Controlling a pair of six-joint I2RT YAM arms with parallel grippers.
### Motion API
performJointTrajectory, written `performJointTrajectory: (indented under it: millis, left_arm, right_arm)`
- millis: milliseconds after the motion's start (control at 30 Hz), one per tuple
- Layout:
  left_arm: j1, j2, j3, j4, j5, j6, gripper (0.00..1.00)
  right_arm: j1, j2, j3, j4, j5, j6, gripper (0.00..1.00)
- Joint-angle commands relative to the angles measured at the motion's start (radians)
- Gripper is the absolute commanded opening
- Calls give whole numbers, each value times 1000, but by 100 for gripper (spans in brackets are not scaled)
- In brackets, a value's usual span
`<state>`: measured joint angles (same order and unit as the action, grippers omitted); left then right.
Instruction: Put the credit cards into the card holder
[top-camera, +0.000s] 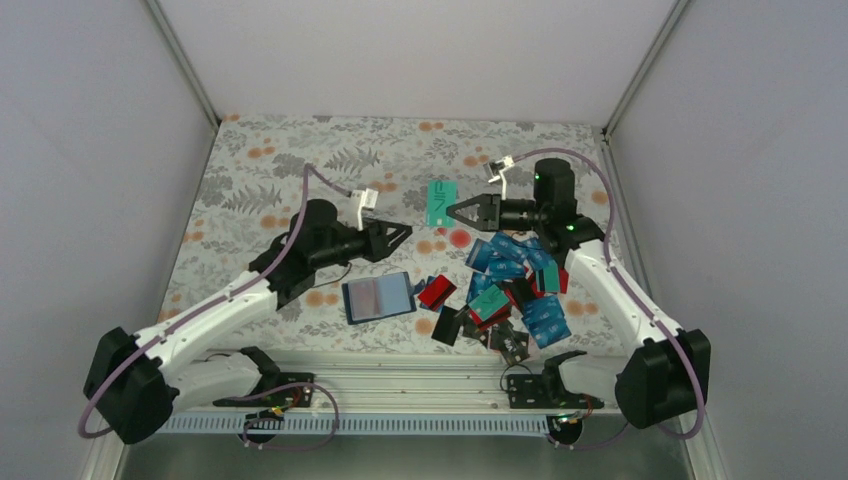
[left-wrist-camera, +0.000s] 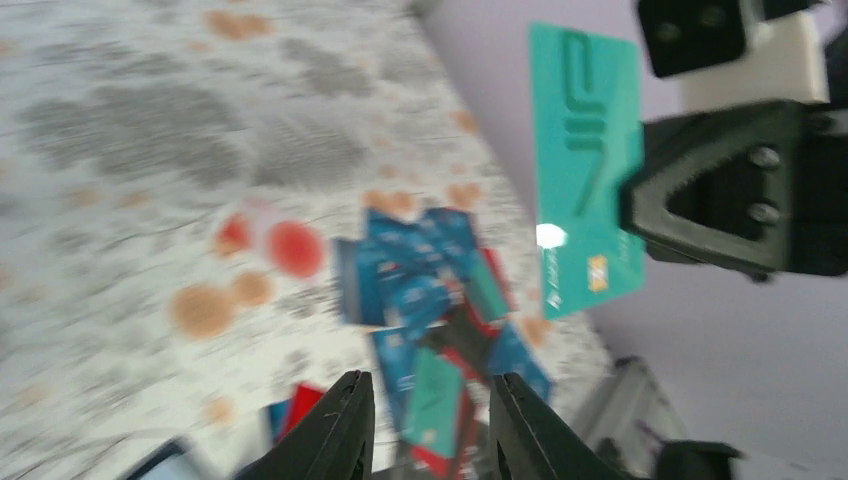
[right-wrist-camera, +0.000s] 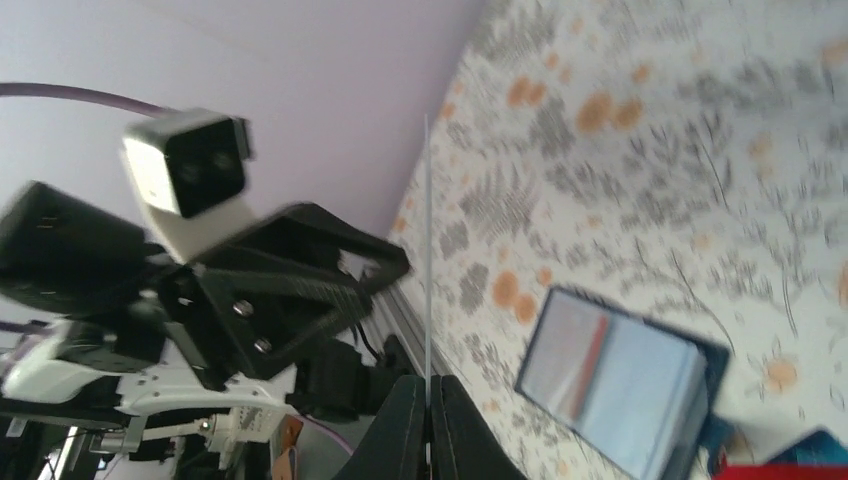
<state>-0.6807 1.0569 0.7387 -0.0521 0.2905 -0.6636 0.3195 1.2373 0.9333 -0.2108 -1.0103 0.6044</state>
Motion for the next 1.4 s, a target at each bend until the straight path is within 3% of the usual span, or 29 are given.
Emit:
performJointTrajectory:
  millis: [0,133,400,900,1367]
  left_arm:
    - [3,-54,-14,-339,-293,23,31]
    - [16,-40,-9,-544,-423,-67,30]
    - [39,41,-58,-587,-444,-130,26]
    - [114,135,-175,-479,-331,-122,25]
    - [119,190,-225,-387,-270,-120,25]
  right_arm:
    - [85,82,-57,-57,88,-4,4]
    - [193,173,-17,-97,140,-7,4]
    - [294,373,82,-260,130,-119,4]
    - [396,582,116,-211,156,-82,4]
    - [423,646,122,-170,153,-78,4]
